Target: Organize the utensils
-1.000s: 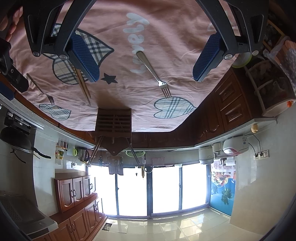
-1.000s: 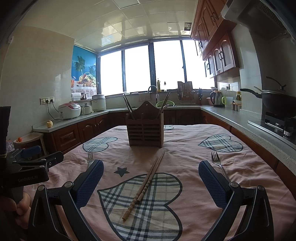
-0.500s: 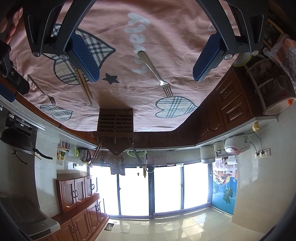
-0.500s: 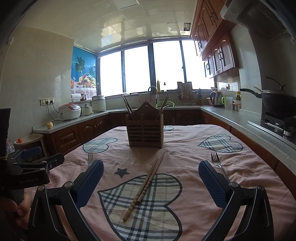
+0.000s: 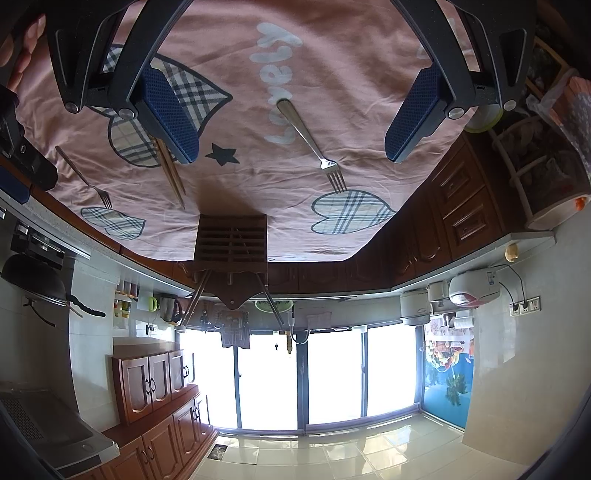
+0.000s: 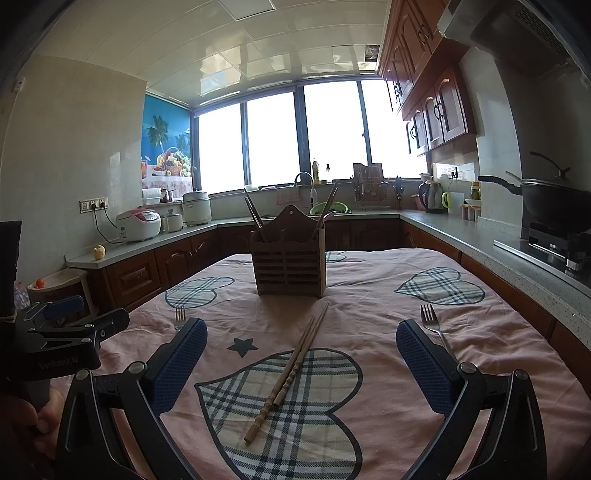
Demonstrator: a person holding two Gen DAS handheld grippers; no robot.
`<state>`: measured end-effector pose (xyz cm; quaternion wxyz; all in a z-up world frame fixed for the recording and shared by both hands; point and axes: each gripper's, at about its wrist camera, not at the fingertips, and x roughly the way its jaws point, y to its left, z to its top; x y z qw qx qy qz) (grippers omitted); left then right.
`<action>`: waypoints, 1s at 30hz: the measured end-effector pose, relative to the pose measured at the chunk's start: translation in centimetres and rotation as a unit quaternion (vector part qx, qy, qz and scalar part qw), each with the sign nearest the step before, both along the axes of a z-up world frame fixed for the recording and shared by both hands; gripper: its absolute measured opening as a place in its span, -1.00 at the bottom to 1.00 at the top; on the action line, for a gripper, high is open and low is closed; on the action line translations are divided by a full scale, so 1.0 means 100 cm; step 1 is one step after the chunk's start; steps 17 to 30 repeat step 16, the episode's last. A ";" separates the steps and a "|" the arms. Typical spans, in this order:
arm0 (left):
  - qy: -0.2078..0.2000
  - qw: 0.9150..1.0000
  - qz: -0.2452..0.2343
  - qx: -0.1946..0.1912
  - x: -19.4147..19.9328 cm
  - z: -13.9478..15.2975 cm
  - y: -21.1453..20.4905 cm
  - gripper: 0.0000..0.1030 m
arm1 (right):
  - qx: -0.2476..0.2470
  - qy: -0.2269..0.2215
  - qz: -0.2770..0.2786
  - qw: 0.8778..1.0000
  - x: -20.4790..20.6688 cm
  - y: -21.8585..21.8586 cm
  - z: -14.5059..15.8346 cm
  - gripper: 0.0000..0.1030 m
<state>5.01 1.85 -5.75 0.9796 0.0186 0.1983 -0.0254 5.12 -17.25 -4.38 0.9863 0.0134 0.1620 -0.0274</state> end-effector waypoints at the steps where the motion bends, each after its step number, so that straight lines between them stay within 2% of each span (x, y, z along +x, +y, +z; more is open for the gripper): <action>1: 0.000 1.000 0.000 -0.001 0.000 0.000 0.000 0.98 | 0.000 0.000 0.000 1.000 0.000 0.000 0.000 1.00; 30: 0.003 1.000 -0.006 -0.012 0.008 0.008 -0.004 0.98 | 0.007 0.015 -0.004 1.000 0.010 -0.003 0.003 1.00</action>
